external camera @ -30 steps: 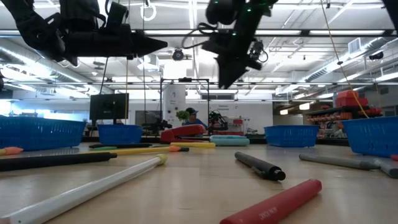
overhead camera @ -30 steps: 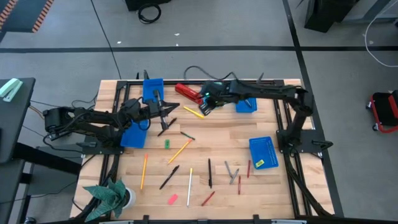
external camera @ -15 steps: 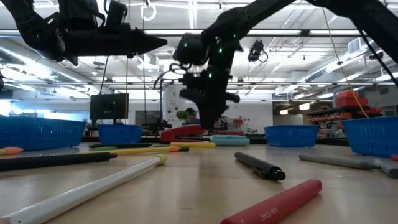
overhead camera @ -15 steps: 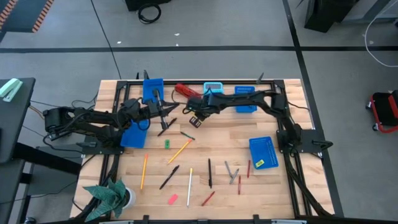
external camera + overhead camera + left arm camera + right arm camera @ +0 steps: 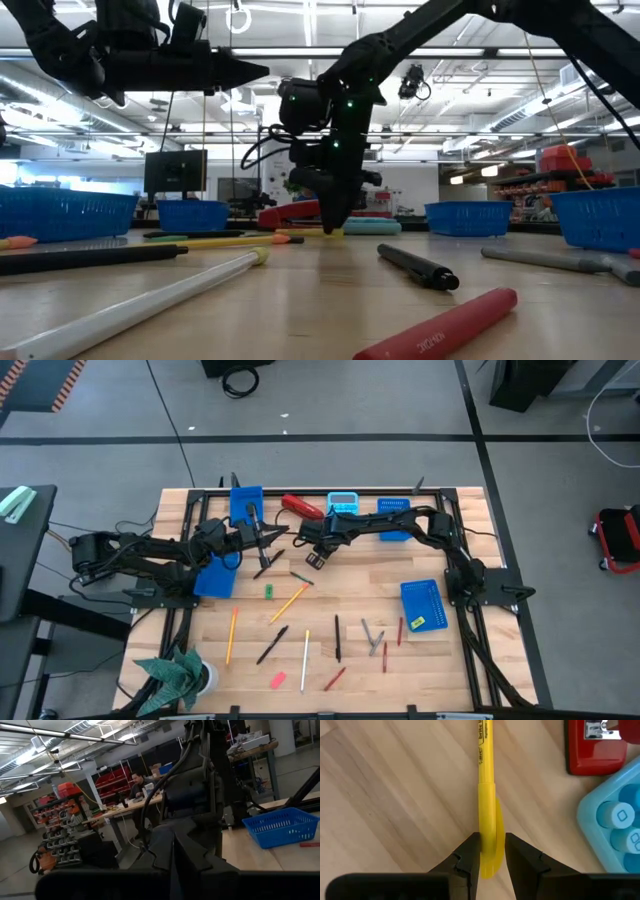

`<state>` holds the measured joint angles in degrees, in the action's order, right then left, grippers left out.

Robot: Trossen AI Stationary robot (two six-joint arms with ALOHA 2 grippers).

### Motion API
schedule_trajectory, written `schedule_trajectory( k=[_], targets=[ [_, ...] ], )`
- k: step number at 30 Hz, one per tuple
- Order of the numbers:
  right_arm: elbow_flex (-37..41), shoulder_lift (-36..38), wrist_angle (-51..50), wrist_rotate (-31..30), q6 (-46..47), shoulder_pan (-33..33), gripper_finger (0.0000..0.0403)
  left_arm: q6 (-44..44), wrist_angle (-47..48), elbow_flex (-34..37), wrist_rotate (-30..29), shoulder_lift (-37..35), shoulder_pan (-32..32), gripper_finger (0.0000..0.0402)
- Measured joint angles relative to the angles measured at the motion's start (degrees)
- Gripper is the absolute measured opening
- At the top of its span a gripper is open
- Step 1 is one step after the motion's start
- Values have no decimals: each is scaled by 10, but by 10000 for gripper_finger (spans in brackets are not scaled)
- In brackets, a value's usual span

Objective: Sort crayons/erasers/pens/pencils in bins
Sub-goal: Put the yellow pen into the bin

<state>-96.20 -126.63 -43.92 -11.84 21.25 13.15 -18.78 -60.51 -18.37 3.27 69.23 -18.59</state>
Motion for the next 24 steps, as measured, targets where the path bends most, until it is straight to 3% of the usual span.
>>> schedule_trajectory(
  k=[13,24],
  targets=[
    [-2,-18,59,14,-16,16,68,-1,4,0,0,0,0,12],
    [1,35,94,1,-2,33,39,-1,4,0,0,0,0,17]
  ],
)
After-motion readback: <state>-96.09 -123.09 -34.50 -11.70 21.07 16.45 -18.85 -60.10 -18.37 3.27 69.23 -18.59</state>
